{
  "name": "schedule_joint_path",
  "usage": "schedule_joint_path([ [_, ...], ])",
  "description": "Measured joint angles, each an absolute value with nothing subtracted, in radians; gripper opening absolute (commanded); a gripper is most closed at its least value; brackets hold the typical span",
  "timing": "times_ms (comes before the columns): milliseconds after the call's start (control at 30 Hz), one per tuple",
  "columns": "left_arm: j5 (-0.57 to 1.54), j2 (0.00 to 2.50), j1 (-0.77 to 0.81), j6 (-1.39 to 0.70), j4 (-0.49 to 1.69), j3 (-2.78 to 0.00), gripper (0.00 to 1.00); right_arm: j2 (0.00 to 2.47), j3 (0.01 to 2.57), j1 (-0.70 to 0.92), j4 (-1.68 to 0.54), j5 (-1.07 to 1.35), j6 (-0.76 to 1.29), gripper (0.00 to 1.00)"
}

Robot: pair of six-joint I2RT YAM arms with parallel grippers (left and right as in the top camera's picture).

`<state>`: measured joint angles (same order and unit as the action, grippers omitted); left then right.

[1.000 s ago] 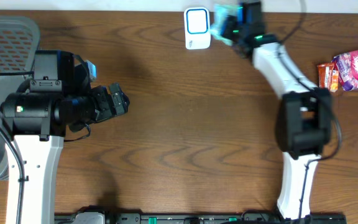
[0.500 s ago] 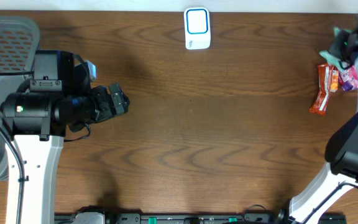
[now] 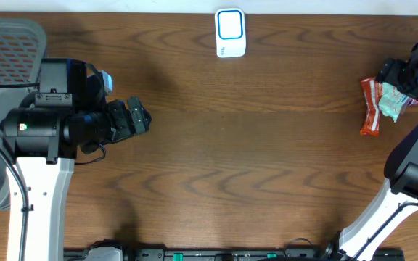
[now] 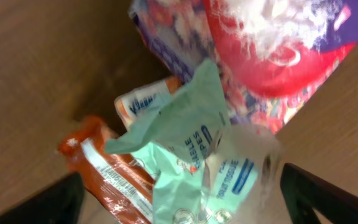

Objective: Scan the item barcode
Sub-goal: 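Carry the mint-green packet right and drop it on the pile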

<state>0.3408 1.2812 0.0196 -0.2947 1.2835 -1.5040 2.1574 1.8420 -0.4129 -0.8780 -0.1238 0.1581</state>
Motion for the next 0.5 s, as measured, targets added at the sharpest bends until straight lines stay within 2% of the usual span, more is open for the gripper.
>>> schedule_joint_path([
  [233, 0.341, 1.281, 0.02, -0.295, 1.283, -1.504, 0.98, 2.125, 1.838, -0.412, -0.95, -0.11, 0.225, 0.99],
  [500, 0.341, 1.281, 0.02, -0.295, 1.283, -1.504, 0.98, 1.811, 1.837, -0.395, -0.993, 0.018, 0.28, 0.99],
])
